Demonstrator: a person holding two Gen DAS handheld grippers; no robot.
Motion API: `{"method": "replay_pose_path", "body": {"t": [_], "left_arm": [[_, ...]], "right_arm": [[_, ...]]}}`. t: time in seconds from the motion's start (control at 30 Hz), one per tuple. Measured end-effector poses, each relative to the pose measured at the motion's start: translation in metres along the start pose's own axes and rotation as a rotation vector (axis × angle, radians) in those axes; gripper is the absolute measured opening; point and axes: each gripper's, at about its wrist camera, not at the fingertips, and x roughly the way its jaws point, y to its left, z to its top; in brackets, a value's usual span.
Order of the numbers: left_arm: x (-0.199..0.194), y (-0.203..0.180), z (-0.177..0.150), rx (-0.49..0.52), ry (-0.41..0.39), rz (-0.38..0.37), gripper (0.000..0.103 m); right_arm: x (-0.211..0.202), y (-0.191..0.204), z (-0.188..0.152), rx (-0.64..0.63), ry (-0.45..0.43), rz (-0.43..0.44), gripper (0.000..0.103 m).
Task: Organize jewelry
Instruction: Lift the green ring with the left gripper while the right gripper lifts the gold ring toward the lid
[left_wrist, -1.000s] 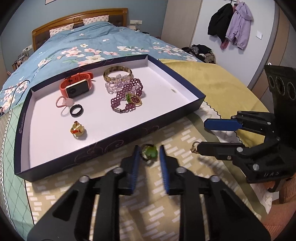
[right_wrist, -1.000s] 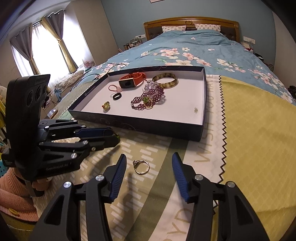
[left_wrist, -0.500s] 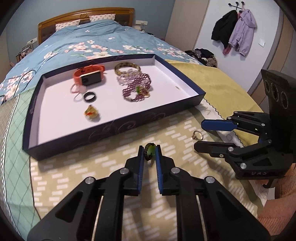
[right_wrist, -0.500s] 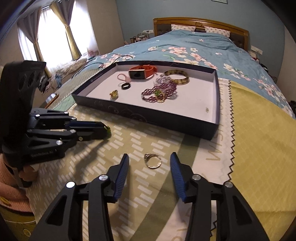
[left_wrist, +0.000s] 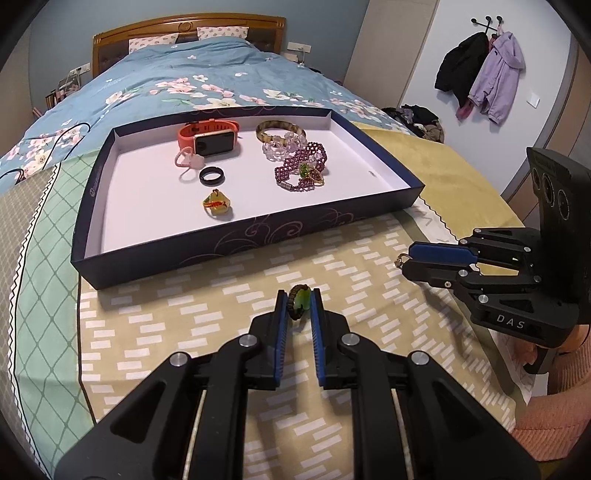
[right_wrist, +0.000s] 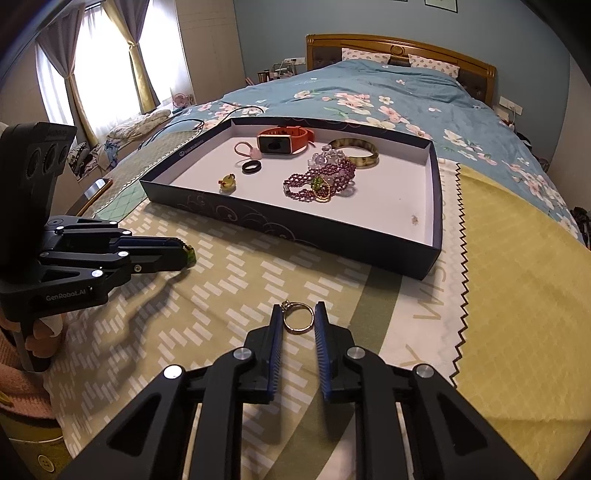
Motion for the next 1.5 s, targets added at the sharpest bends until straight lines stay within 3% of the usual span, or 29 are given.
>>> {"method": "replay_pose_path", "body": {"t": [1.5], "left_arm": [[-0.034, -0.004, 0.003, -0.008, -0.088, 0.043, 0.013]], "right_arm": [[-0.024, 0.004, 0.016, 0.049, -0.130, 0.085, 0.015]]}}
